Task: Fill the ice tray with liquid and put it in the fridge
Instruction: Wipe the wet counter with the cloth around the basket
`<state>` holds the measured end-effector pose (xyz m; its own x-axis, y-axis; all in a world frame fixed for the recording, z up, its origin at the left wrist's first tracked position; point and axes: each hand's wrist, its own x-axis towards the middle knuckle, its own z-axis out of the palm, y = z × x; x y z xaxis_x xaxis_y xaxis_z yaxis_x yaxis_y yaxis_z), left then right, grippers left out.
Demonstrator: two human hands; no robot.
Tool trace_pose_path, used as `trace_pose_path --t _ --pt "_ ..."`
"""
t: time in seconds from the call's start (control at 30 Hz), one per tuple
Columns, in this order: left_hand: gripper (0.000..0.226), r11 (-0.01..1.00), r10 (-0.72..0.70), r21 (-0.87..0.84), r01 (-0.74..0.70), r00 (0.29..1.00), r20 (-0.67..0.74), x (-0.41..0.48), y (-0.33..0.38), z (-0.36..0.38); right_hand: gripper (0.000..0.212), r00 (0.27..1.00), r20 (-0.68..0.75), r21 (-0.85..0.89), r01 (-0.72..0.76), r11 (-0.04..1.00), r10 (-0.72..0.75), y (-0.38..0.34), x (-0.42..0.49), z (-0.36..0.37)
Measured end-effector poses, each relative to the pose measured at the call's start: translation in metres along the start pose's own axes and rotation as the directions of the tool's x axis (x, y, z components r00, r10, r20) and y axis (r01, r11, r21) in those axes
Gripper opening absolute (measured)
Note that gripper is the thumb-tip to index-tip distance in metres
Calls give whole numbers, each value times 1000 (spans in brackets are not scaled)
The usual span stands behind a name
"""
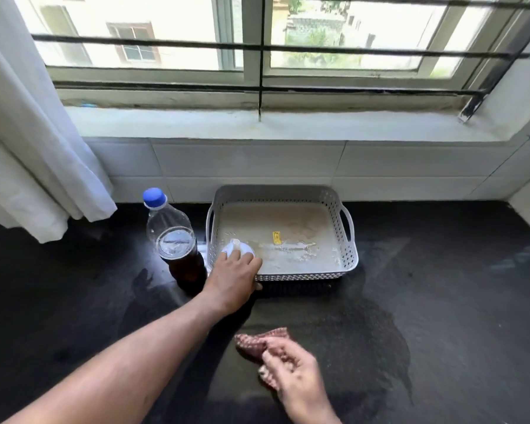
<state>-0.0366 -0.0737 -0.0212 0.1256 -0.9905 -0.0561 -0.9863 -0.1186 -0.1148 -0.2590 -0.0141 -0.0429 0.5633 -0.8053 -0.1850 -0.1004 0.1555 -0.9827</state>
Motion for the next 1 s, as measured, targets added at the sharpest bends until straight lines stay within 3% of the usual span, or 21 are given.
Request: trace_pose_path --t 0.03,0.07,0.1,0.13,0.17,0.2,0.23,0.27,0.3,0.33,0.43,0.5,0.53,0.57,0.63,0.7,0.9,1.0 --pt "47 999 -3 -40 1 999 -49 -2 2 -4 24 991 62 301 -129 945 116 -12 4 -1" --pt "48 989 -18 -151 -3 991 -133 -5 3 -11 25 972 107 495 -234 837 208 -24 11 -5" --pt "46 942 -60 -334 -11 978 -202 -10 5 -20 31 943 148 606 -324 727 297 -39 17 -11" --pt "48 813 -134 -583 -13 969 -207 -13 5 -32 39 918 208 666 -386 638 339 -55 25 -16" --pt "60 558 -194 -829 24 976 -103 -16 6 -46 48 902 265 706 -422 569 340 -71 33 -20" --pt "76 220 -186 -969 116 980 75 -19 7 -57 56 905 281 726 -419 546 321 -86 43 -23" --pt "91 -108 -76 -962 250 963 258 -20 4 -65 63 913 284 744 -402 534 292 -98 55 -26" --pt "102 -345 74 -867 360 931 357 -21 0 -70 69 920 274 747 -387 540 281 -109 68 -29" --pt "103 -467 175 -780 417 908 380 -22 -6 -74 76 928 257 745 -369 556 271 -121 81 -28" --pt "92 -509 199 -751 421 906 374 -23 -10 -77 84 932 244 734 -358 577 268 -132 94 -30" --pt "42 -452 -72 -818 357 899 432 -8 -16 -79 99 913 283 605 -408 684 294 -151 130 -34" --pt "20 -405 -255 -846 347 845 469 12 -20 -75 63 896 243 424 -443 790 372 -152 152 -35" --pt "17 -369 -319 -861 352 822 472 22 -23 -73 39 897 145 325 -442 836 418 -150 163 -34" --pt "16 -321 -373 -876 361 802 467 32 -27 -71 25 900 6 221 -426 877 436 -146 177 -33" --pt "14 -198 -465 -897 395 768 440 51 -33 -69 24 889 -188 111 -402 909 417 -143 203 -26" --pt "12 -97 -556 -893 439 720 415 66 -38 -67 27 895 -201 109 -383 917 398 -143 225 -14" --pt "29 6 -694 -824 566 596 404 100 -55 -48 37 921 -227 -14 -330 944 318 -117 284 3" --pt "42 290 -732 -750 595 643 226 115 -56 -40 37 916 -270 -164 -348 923 298 -103 312 7"
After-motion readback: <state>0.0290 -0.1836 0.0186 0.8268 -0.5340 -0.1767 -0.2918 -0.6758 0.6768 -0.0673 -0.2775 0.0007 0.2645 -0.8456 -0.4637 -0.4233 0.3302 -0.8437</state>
